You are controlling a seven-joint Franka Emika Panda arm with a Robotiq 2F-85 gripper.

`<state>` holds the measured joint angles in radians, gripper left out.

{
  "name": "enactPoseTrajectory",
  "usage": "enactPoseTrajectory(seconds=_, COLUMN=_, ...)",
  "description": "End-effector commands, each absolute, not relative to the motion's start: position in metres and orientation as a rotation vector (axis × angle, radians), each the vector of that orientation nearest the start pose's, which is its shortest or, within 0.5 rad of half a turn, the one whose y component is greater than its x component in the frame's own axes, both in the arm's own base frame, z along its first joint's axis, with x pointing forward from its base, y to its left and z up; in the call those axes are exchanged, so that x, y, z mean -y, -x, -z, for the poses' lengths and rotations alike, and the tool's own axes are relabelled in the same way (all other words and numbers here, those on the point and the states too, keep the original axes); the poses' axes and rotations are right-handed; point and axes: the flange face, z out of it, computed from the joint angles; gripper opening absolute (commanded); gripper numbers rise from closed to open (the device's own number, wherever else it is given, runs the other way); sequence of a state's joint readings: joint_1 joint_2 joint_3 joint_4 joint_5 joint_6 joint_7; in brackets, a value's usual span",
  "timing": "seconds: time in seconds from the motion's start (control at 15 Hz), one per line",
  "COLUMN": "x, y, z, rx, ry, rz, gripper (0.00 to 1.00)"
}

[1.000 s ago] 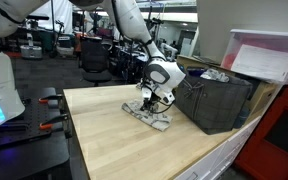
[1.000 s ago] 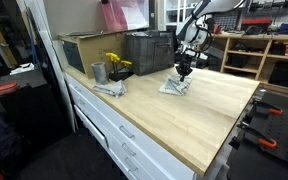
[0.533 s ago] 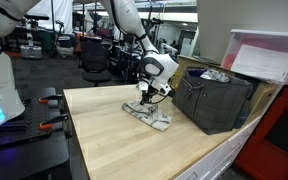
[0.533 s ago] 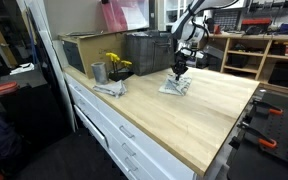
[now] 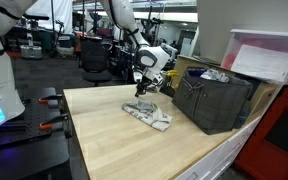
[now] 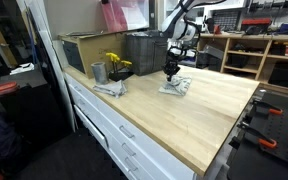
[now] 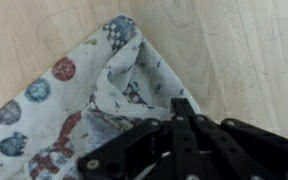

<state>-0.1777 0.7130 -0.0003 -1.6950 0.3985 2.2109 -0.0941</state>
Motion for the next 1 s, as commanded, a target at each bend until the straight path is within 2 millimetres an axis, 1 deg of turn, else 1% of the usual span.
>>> enactPoseTrajectory(seconds=0.0, x=0.071, y=-0.653, z=-0.175, rx=-0.531, ry=2.799, rz=-0.235, gripper=0.0)
enactPoseTrajectory(seconds=0.27, x=0.04, y=-0.666, z=-0.183, rx=-0.565, ry=2.816, rz=-0.237, gripper=0.0)
enactPoseTrajectory(seconds=0.47, x=0.025, y=-0.676, z=-0.188, rx=-0.594, ry=2.864, rz=-0.2, gripper=0.0)
enactPoseTrajectory(seconds=0.53, x=0.022, y=-0.679, z=-0.189, rx=-0.603, ry=2.887, rz=-0.181, gripper=0.08)
enactPoseTrajectory(seconds=0.6, x=0.021, y=-0.681, z=-0.191, rx=-0.613, ry=2.899, rz=-0.168, gripper=0.27)
enactPoseTrajectory(seconds=0.73, x=0.021, y=-0.683, z=-0.193, rx=-0.632, ry=2.941, rz=-0.119, gripper=0.4)
enactPoseTrajectory(seconds=0.87, x=0.027, y=-0.682, z=-0.192, rx=-0.666, ry=2.978, rz=-0.06, gripper=0.56)
enactPoseTrajectory(seconds=0.93, x=0.033, y=-0.681, z=-0.192, rx=-0.702, ry=2.993, rz=-0.026, gripper=0.62)
